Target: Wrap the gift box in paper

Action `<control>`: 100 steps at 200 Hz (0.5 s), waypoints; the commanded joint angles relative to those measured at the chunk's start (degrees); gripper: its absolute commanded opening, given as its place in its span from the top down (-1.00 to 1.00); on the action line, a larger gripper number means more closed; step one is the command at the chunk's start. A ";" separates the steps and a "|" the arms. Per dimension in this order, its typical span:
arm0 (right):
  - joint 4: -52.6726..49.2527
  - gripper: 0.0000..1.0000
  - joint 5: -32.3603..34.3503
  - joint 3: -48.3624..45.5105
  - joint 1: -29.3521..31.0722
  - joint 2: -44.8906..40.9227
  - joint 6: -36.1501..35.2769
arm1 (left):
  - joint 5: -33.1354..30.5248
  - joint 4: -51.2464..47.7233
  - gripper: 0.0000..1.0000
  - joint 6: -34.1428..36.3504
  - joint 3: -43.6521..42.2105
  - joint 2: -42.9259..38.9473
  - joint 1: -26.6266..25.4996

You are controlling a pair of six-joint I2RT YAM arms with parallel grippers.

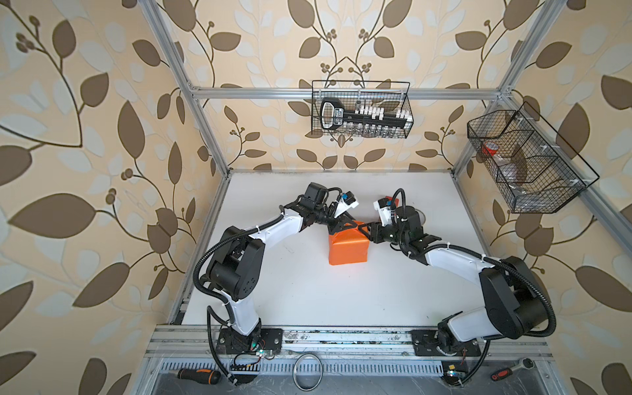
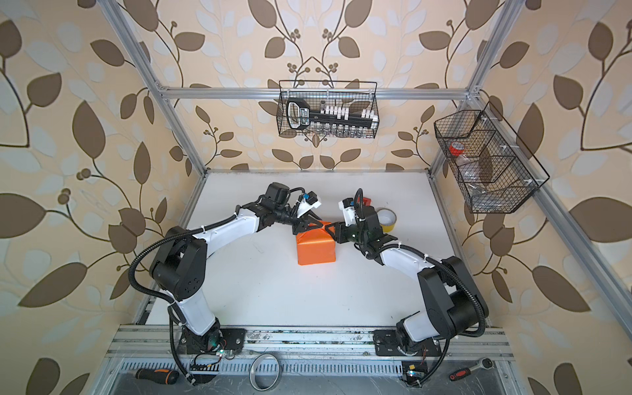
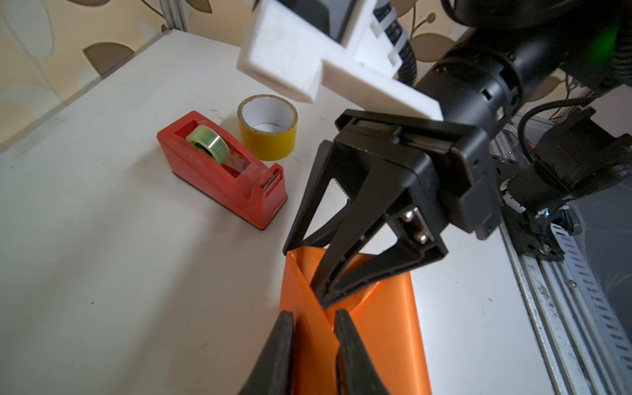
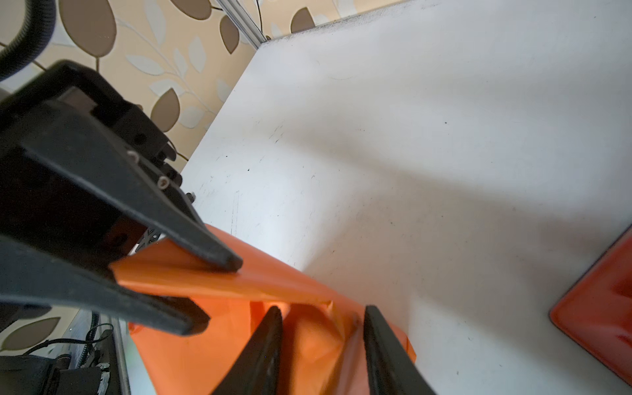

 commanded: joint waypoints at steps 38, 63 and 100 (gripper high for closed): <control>-3.19 0.18 1.81 -2.38 0.51 1.19 -0.59 | -4.67 2.32 0.89 1.43 -2.71 -3.75 -2.24; -3.09 0.12 2.07 -2.81 0.49 0.82 -0.57 | -6.59 3.27 0.96 1.19 -4.62 -5.52 -3.57; -3.36 0.09 2.69 -3.24 0.48 -0.04 -0.49 | -9.61 3.59 0.99 0.56 -6.63 -6.94 -5.93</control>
